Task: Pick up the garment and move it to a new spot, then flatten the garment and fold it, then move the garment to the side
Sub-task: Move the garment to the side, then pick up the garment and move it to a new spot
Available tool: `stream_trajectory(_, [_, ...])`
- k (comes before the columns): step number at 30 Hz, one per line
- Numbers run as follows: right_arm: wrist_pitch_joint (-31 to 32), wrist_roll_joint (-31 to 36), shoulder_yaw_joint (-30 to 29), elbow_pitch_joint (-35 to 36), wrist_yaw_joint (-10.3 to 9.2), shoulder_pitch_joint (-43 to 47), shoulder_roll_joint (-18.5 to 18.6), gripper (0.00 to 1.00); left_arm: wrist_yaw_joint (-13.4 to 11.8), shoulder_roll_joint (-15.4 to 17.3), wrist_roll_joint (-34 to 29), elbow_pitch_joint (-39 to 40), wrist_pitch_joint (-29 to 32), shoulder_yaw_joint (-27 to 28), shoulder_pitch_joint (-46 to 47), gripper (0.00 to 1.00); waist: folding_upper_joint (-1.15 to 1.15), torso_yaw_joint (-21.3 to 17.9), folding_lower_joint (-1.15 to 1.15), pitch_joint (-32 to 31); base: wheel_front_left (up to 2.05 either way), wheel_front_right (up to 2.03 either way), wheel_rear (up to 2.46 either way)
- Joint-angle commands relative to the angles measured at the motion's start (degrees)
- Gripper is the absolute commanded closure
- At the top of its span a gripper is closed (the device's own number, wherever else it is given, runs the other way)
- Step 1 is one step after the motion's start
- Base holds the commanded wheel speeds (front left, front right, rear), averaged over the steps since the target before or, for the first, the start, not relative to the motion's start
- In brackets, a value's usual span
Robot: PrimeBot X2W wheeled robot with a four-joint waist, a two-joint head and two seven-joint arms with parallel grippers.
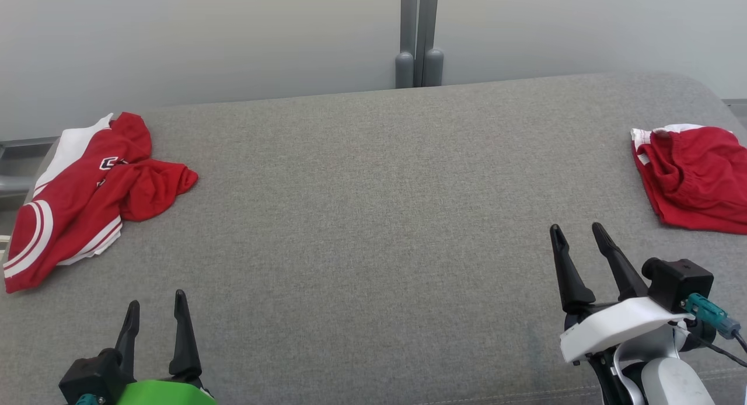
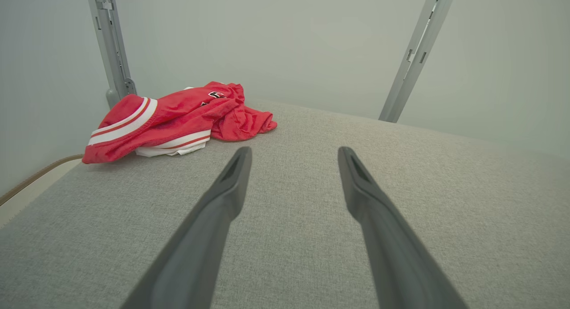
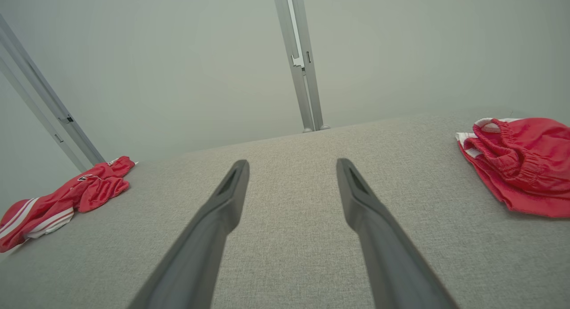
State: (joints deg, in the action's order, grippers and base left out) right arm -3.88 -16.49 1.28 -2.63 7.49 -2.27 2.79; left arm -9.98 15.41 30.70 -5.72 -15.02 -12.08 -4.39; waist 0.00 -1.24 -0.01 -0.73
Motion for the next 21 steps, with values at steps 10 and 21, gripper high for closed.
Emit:
stream_trajectory(10, [-0.8, -0.5, 0.8, -0.8, -0.01, 1.0, 0.2, 0.0, 0.4, -0.1, -0.7, -0.9, -0.1, -1.0, -0.2, 0.0, 0.0, 0.1, 0.01, 0.2, 0.0, 0.0, 0.0])
stream_trajectory(21, [-1.3, -0.6, 1.3, -1.2, -0.01, 0.6, 0.2, 0.0, 0.3, 0.1, -0.7, -0.7, 0.1, -1.7, 0.6, 0.0, 0.0, 0.5, 0.01, 0.3, 0.0, 0.0, 0.0])
